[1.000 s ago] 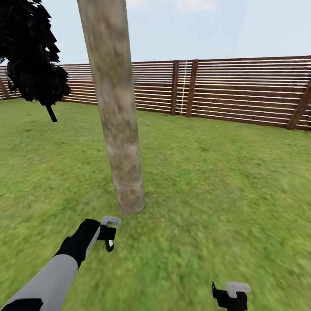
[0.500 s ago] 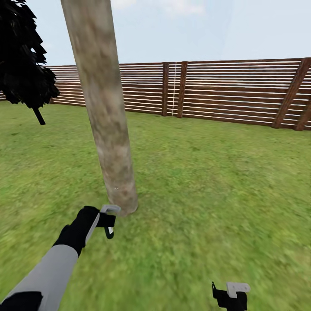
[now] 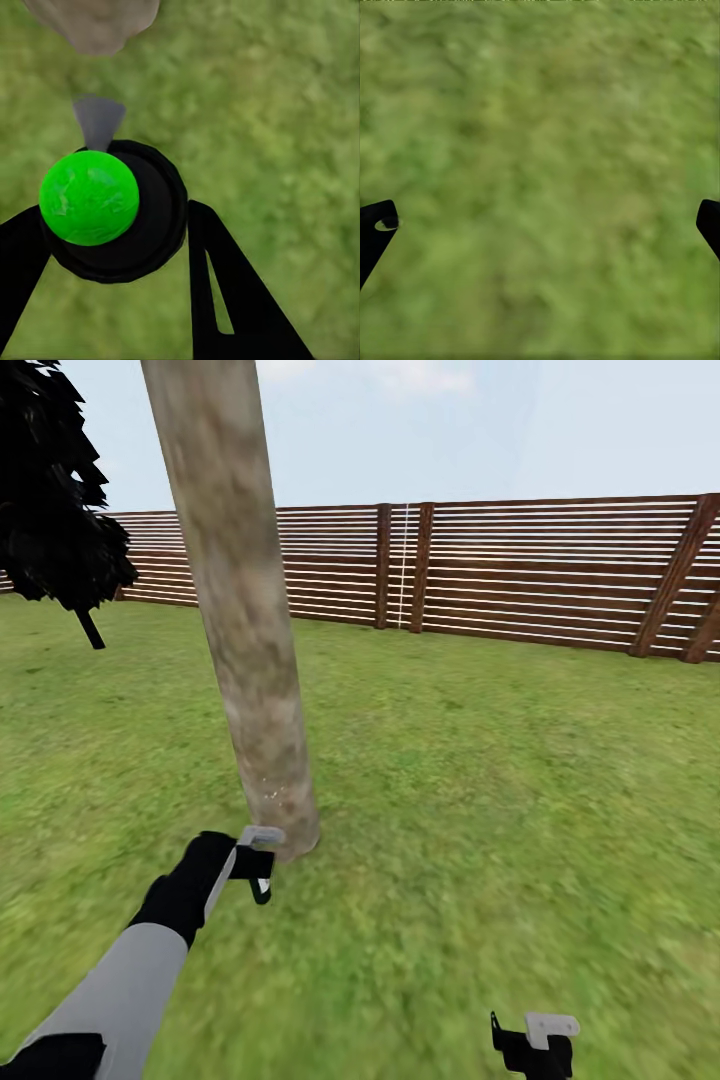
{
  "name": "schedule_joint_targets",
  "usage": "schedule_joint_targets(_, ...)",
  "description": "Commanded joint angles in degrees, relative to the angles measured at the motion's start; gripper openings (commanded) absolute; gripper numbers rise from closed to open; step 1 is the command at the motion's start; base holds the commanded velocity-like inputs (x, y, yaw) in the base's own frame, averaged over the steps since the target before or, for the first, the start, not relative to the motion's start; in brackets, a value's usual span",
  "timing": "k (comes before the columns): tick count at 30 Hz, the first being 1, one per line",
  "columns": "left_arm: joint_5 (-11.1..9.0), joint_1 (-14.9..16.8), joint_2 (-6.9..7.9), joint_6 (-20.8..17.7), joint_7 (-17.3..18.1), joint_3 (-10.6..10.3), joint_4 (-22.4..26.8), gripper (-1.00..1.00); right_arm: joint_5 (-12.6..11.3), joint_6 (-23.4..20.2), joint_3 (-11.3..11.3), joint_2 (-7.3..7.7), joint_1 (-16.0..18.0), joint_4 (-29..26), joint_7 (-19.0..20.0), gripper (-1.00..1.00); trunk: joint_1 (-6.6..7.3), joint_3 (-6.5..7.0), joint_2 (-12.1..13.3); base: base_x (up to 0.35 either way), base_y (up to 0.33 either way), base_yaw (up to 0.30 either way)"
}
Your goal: In the garden, pick up the pesticide atomizer on the floor and spray pesticide onto both trees until each tree trunk is fully covered.
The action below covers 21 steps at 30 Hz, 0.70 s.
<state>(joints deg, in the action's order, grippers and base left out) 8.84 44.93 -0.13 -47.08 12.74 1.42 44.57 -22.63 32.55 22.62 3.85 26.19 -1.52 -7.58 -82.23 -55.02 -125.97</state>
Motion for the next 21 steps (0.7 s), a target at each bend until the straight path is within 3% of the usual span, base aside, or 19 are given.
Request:
schedule_joint_targets(1, 0.5, -0.2, 0.04, -0.2, 0.5, 0.1, 0.4, -1.0, -0.2, 0.1, 0.5, 0.0, 0.0, 0.0, -0.3, 1.0, 0.0, -0.05, 0.0, 0.186, 0.0, 0.0)
schedule_joint_targets(5, 0.4, 0.0, -0.57, -0.1, 0.5, -0.2, 1.8, -1.0, -0.2, 0.1, 0.5, 0.02, 0.0, 0.0, -0.3, 1.0, 0.0, -0.05, 0.0, 0.276, 0.0, 0.0)
schedule_joint_targets(7, 0.3, 0.2, -0.73, -0.2, 0.5, -0.2, 4.9, -1.0, -0.2, 0.1, 0.5, 0.02, 0.0, 0.0, -0.3, 1.0, 0.0, -0.05, 0.0, 0.069, 0.0, 0.0)
schedule_joint_targets(13, 0.4, 0.2, 0.52, -1.2, 0.6, 0.2, 8.5, -1.0, -0.2, 0.1, 0.5, -0.06, 0.0, -0.1, -0.3, 1.0, 0.0, -0.05, 0.0, 0.003, 0.0, 0.0)
schedule_joint_targets(15, 0.3, 0.3, -0.15, -3.3, 0.7, -0.1, 9.5, -1.0, -0.2, 0.1, 0.5, -0.07, 0.0, -0.1, -0.3, 1.0, 0.0, -0.05, 0.0, 0.0, 0.0, 0.0)
schedule_joint_targets(19, 0.4, 0.6, -3.25, -5.1, 0.6, -0.3, 12.5, -1.0, -0.2, 0.1, 0.5, -0.07, 0.0, -0.1, -0.3, 1.0, 0.0, -0.05, 0.0, 0.0, 0.0, 0.0)
schedule_joint_targets(21, 0.4, 0.7, -3.14, -8.3, 0.7, -0.1, 15.6, -1.0, -0.2, 0.1, 0.5, -0.07, 0.0, -0.1, -0.3, 1.0, 0.0, -0.05, 0.0, 0.0, 0.0, 0.0)
